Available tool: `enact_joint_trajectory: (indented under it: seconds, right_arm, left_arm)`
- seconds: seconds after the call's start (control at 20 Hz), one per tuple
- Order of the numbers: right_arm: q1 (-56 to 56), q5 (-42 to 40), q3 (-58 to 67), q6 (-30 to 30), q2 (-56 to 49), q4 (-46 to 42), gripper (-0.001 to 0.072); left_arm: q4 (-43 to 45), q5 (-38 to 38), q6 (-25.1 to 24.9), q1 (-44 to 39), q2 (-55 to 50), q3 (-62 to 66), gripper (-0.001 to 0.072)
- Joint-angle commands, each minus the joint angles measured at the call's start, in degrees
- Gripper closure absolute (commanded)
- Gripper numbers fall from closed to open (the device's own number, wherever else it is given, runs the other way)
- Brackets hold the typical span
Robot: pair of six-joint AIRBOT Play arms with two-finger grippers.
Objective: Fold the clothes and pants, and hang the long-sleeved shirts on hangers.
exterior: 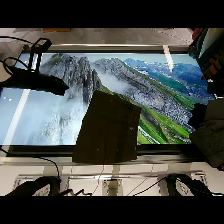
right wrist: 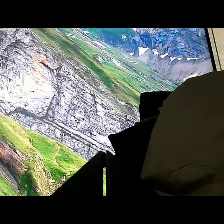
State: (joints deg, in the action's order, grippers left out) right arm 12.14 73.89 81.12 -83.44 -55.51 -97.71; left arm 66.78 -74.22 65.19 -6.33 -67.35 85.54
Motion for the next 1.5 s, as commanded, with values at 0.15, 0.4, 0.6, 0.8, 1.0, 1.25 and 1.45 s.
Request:
enact_joint_trajectory:
  seconds: [0.15, 0.4, 0.6, 0.8, 1.0, 1.25, 1.45]
  right_arm:
    - [0.0, 0.0, 0.1, 0.0, 0.1, 0.1, 0.068]
    - [0.0, -4.6, 0.0, 0.0, -0.3, 4.7, 0.0681]
    - [0.0, 3.9, -6.0, 5.2, -3.3, 6.8, 0.0682]
    - [0.0, 14.9, -25.6, 16.7, -3.4, 26.3, 0.0682]
    - [0.0, 17.2, -42.6, 17.1, -3.4, 43.6, 0.026]
    - [-0.4, 8.9, -55.1, 17.7, -3.5, 46.9, 0.0195]
    - [-9.3, -1.1, -59.6, 20.1, -3.5, 51.3, 0.0196]
  left_arm:
    - [0.0, 0.2, 0.0, 0.0, 0.0, 0.0, 0.0675]
    - [-6.5, 0.6, 0.0, 0.0, -0.3, 0.0, 0.0676]
    - [-2.7, -0.1, 0.0, 0.1, -1.5, -0.2, 0.0675]
    - [4.7, -2.3, 0.0, 0.1, -2.6, -2.6, 0.0676]
    - [4.6, -1.5, 0.0, 0.0, -2.8, -6.5, 0.0546]
    - [4.6, -1.4, 0.8, 0.0, -2.9, -11.6, 0.0227]
    - [4.6, -1.3, 0.9, 0.0, -2.9, -14.4, 0.0227]
